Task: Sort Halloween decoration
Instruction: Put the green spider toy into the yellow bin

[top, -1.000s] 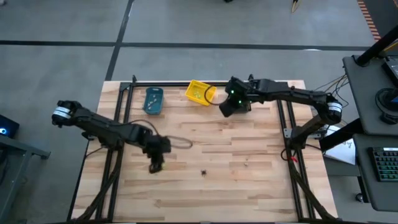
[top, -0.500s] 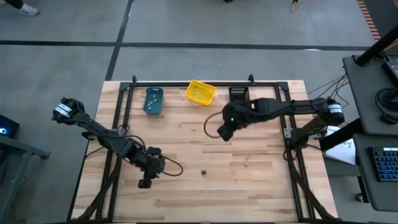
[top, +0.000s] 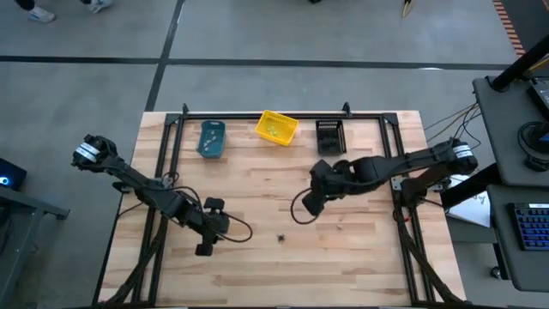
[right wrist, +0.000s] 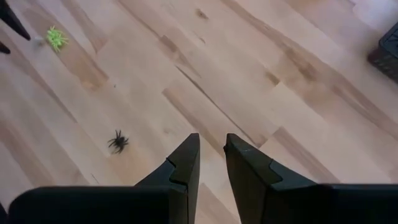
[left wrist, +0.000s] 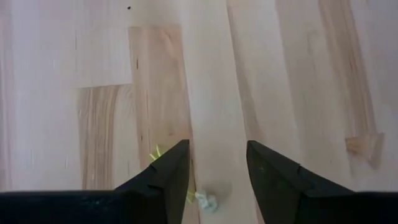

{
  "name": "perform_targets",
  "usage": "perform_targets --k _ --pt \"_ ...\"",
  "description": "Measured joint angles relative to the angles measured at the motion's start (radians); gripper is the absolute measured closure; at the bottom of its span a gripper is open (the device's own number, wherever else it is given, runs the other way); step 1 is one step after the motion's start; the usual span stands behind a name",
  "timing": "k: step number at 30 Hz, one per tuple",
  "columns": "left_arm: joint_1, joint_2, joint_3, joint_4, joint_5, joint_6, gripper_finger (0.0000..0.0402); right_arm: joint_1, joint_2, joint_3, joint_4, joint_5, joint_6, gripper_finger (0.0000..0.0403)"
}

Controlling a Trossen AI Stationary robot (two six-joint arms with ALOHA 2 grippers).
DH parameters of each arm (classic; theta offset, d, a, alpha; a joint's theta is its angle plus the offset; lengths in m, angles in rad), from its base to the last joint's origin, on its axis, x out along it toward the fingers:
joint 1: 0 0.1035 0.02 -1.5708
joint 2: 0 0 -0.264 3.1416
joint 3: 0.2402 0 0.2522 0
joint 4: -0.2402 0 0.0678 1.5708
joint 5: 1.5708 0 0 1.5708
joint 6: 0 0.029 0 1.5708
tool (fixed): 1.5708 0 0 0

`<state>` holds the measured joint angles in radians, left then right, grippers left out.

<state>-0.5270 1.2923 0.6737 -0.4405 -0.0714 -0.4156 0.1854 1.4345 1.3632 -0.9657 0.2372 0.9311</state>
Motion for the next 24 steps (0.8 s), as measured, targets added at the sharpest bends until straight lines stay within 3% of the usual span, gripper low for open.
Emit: perform_targets --k 24 --pt "0.000 0.193 -0.013 0.043 -0.034 -0.011 0.0267 0.134 0.002 -0.077 0.014 0.028 0.222 0.0330"
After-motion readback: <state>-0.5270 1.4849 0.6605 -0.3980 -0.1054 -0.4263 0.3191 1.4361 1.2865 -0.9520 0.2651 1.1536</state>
